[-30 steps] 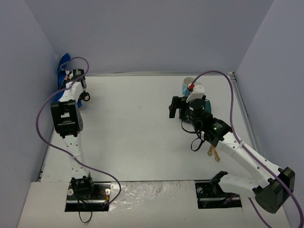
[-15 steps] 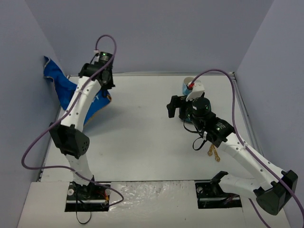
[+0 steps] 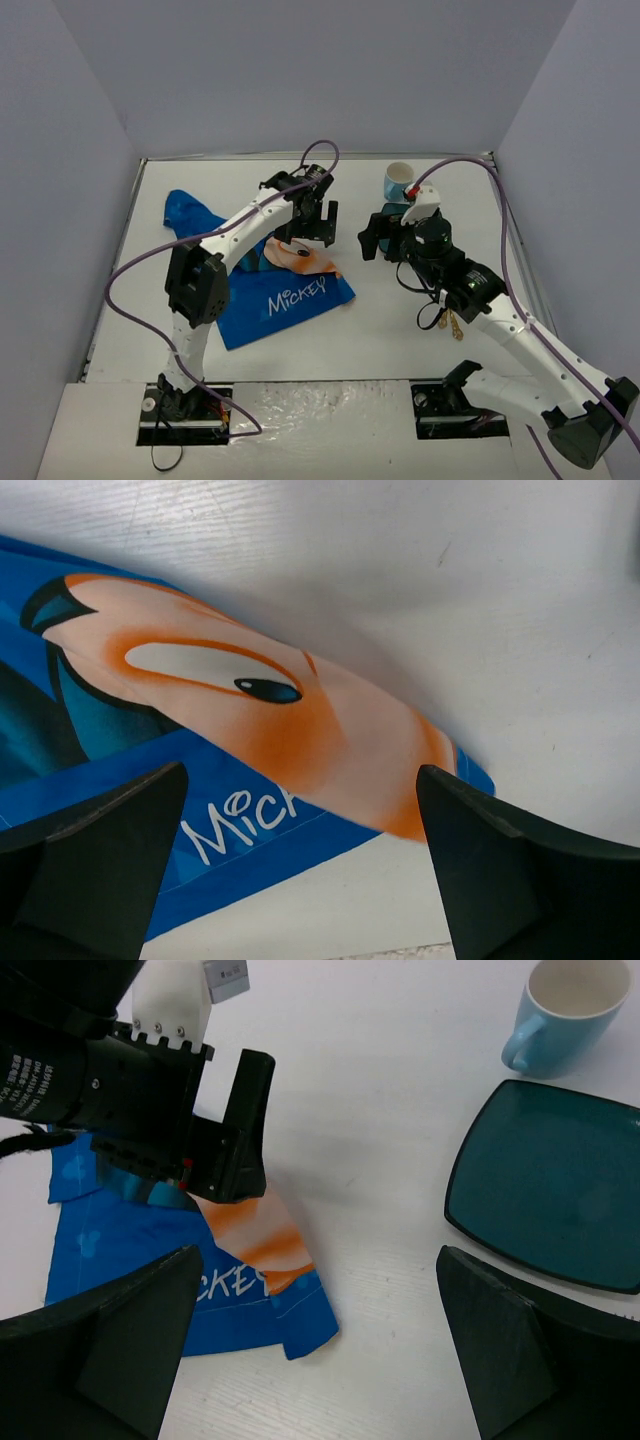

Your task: Set the dinner table for one person

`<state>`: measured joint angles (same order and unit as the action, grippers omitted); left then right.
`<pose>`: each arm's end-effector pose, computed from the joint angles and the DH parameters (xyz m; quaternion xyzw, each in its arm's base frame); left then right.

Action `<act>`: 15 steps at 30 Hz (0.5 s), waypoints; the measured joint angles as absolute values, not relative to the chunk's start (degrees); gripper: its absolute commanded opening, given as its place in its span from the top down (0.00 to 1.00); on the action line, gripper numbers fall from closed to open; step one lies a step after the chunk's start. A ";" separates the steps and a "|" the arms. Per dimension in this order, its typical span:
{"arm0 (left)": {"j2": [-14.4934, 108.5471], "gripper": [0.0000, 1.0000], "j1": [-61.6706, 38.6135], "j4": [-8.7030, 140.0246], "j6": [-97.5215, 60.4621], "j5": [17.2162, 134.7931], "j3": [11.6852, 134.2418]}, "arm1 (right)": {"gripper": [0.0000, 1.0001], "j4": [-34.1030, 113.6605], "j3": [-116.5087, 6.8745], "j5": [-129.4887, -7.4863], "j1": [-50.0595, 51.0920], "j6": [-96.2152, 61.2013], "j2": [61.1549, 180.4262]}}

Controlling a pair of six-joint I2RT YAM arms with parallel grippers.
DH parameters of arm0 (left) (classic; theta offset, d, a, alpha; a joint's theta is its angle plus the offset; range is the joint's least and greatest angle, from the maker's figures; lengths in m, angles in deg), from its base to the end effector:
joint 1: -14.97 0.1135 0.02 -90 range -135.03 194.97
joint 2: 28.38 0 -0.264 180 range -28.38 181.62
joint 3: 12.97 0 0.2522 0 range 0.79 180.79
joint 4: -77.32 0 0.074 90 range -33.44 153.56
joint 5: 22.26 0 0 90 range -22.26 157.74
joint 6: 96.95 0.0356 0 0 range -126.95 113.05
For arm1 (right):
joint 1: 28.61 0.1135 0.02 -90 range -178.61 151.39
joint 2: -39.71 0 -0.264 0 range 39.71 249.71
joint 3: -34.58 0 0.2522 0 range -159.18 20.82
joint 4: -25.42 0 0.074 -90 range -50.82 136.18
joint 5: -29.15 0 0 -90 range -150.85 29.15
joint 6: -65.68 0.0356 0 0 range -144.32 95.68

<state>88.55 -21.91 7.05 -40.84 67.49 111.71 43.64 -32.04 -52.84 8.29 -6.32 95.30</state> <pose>0.3521 -0.2640 0.2856 0.0248 0.9711 -0.1358 0.1949 0.1843 0.1322 0.3659 -0.0773 0.7457 0.2576 0.6096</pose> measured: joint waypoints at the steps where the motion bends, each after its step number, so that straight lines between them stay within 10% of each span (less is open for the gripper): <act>1: 88.61 0.03 -21.76 7.29 -40.71 67.47 111.77 | 0.00 44.14 -31.93 -52.84 8.29 -6.21 95.33; 15: 55.15 0.03 0.21 20.15 -43.27 63.89 76.52 | 0.00 45.81 -31.01 -55.08 12.66 -4.53 114.12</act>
<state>55.15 0.21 20.15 -43.27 63.89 76.52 45.81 -31.01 -55.08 12.66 -4.53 114.12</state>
